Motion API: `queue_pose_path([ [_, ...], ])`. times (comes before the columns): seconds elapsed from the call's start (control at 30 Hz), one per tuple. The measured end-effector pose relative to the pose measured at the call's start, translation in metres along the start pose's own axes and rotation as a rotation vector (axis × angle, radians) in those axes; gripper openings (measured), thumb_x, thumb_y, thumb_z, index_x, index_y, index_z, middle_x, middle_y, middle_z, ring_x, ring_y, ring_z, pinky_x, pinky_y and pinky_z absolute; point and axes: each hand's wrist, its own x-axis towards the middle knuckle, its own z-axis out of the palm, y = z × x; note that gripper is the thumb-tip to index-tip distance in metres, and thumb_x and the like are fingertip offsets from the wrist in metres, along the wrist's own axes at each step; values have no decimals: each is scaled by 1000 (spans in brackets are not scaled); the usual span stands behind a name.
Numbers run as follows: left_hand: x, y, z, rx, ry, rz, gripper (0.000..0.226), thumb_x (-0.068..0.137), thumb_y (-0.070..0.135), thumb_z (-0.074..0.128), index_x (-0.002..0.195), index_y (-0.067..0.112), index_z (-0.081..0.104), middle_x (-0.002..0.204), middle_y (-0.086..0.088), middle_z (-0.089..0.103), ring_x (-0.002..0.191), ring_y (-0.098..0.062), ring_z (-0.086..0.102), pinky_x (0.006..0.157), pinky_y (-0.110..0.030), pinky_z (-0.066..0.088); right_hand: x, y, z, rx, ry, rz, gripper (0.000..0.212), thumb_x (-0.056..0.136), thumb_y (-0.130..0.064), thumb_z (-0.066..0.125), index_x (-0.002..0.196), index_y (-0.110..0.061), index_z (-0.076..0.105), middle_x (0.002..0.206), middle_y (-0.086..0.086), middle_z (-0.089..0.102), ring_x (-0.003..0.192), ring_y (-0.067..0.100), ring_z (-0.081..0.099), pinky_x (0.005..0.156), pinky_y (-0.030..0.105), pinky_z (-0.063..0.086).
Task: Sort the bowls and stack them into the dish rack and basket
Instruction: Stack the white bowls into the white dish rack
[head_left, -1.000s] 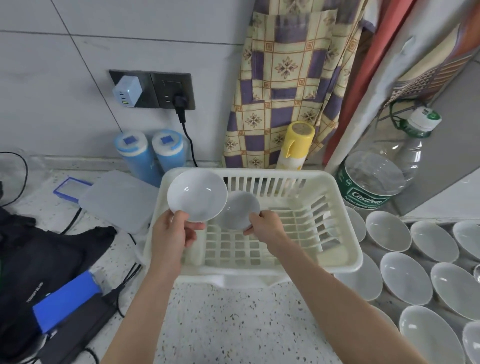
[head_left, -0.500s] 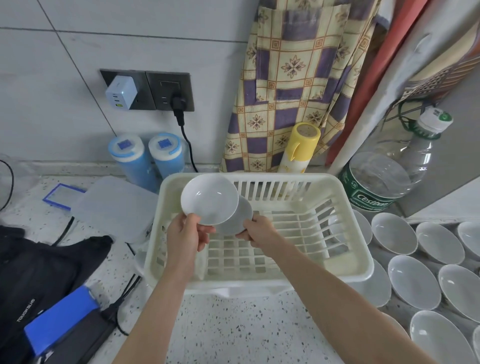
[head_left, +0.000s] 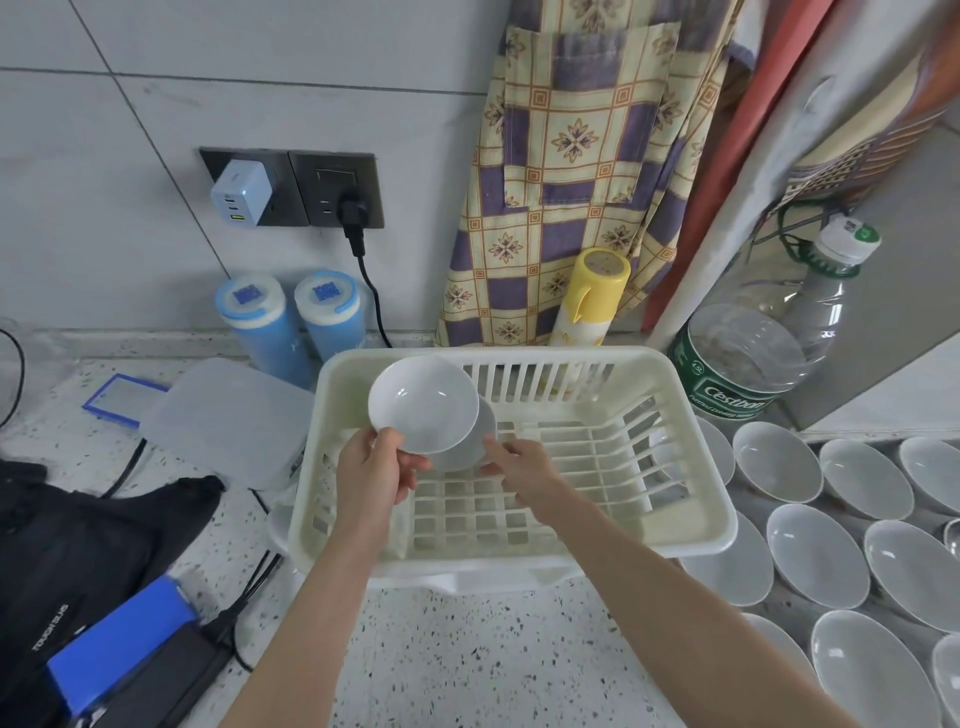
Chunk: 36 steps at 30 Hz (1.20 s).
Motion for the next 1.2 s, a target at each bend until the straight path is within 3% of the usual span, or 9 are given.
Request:
queue_pose_path([
  [0.1, 2, -3, 0, 23, -1, 2, 21, 88, 8, 44, 98, 12, 62, 57, -10, 69, 39, -9, 46, 36, -19, 30, -3, 0, -5, 136, 149, -108, 38, 99, -45, 46, 105, -13, 66, 71, -7, 70, 52, 6, 46, 50, 22, 35],
  [0.23, 3, -6, 2, 74, -11, 11, 22, 85, 9, 44, 93, 13, 64, 55, -12, 68, 36, -10, 46, 35, -17, 30, -18, -7, -12, 294, 11, -267, 32, 100, -43, 43, 106, -21, 65, 67, 1, 71, 41, -1, 48, 41, 13, 35],
  [0.37, 2, -8, 3, 130, -46, 15, 24, 85, 10, 43, 94, 13, 65, 58, -12, 69, 36, -9, 48, 34, -17, 31, -28, -13, -9, 124, -42, -413, 24, 91, -22, 55, 112, -17, 64, 73, 0, 71, 59, 0, 63, 51, 13, 41],
  [0.47, 1, -10, 4, 151, -71, 30, 25, 88, 14, 46, 105, 18, 64, 62, -9, 72, 39, -9, 51, 35, -17, 34, -28, -16, -7, 33, 19, -384, 31, 85, -9, 52, 113, -17, 65, 72, -2, 71, 60, 9, 61, 51, 22, 43],
  [0.6, 1, -14, 5, 210, -79, 127, 37, 95, 34, 55, 130, 37, 42, 73, 5, 77, 42, -7, 57, 42, -13, 41, -22, -21, -8, 12, 116, -343, 29, 84, -10, 50, 107, -13, 67, 67, 1, 69, 49, 0, 55, 40, 14, 37],
  [0.7, 4, -17, 5, 292, -60, 167, 49, 95, 39, 56, 141, 33, 39, 77, 10, 76, 44, -6, 59, 45, -11, 43, -18, -24, -7, -22, 166, -308, 28, 85, -13, 51, 109, -13, 66, 70, 3, 70, 53, 2, 59, 38, 12, 36],
  [0.87, 11, -25, 3, 398, -38, 146, 43, 97, 29, 54, 140, 28, 48, 97, -3, 72, 46, -3, 60, 45, -9, 43, -10, -24, -6, -60, 190, -246, 27, 87, -13, 50, 108, -11, 65, 71, 2, 69, 38, -4, 51, 34, 13, 33],
  [1.03, 13, -27, 2, 500, -23, 137, 34, 95, 29, 55, 127, 22, 63, 89, 6, 73, 65, -10, 63, 63, -24, 48, -5, -22, -2, -134, 174, -227, 27, 87, -12, 49, 107, -9, 67, 63, 1, 66, 34, -2, 47, 34, 14, 32],
  [1.2, 14, -29, 2, 540, -27, 96, 34, 94, 31, 54, 126, 23, 64, 85, 8, 72, 63, -8, 64, 58, -24, 47, -1, -19, 3, -147, 162, -227, 28, 88, -11, 48, 108, -6, 67, 69, 5, 67, 34, -7, 49, 34, 12, 32],
])
